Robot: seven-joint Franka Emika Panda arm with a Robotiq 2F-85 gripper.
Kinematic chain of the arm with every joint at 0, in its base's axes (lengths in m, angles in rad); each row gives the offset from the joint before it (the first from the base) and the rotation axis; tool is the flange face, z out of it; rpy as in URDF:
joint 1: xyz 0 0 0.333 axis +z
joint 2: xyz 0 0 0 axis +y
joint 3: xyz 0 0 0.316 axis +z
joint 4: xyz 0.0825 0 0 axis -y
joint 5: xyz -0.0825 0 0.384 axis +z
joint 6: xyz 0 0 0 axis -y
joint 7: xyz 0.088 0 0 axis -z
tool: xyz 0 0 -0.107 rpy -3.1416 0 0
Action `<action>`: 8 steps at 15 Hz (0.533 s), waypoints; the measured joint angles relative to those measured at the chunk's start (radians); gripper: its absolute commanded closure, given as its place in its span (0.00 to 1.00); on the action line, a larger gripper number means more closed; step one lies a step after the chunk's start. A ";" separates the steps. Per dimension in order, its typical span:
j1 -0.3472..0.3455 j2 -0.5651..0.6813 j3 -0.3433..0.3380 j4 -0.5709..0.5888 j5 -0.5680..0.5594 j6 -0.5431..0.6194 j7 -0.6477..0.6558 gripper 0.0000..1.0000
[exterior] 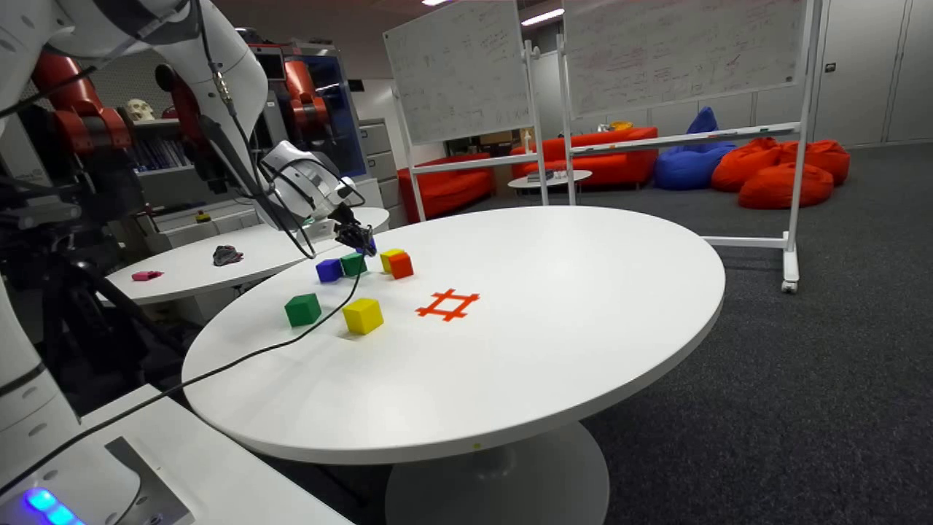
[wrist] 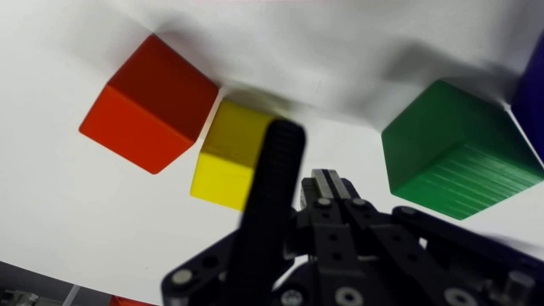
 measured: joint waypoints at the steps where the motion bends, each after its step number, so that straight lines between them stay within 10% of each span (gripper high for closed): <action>1: 0.000 0.000 0.000 0.000 0.000 0.000 0.000 1.00; 8: 0.000 0.000 -0.001 0.001 0.000 -0.001 0.006 1.00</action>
